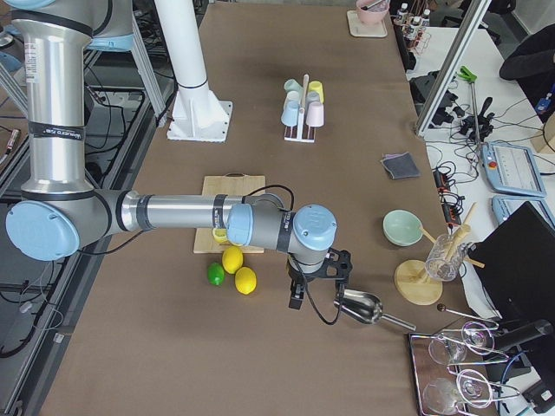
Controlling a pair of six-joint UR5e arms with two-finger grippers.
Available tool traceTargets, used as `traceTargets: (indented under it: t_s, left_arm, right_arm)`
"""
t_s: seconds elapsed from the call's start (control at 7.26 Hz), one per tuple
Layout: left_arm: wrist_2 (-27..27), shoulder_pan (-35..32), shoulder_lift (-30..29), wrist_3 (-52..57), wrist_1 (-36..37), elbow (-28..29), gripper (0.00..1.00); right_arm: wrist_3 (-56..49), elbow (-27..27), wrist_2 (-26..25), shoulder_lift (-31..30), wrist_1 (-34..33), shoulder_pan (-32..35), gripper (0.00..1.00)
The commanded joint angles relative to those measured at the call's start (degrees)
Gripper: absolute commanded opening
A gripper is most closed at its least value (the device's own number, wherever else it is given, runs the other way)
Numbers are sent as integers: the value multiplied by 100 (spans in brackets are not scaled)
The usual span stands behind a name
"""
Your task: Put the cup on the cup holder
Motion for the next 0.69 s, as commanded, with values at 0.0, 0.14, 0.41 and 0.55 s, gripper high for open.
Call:
traceTargets:
  t_s: [0.0,0.14,0.41,0.55]
  left_arm:
    - [0,0,0,0,0,-29,98]
    - [0,9,17,0,-9,-3,98]
    - [-9,9,26,0,-9,-29,98]
    - [-35,0,26,9,-9,-46,98]
  right_arm:
    - [0,-6,0,12,0,0,100]
    - [0,-15,0,21,0,0,100]
    - [0,-15,0,21,0,0,100]
    - [0,-6,-9,21,0,0,100]
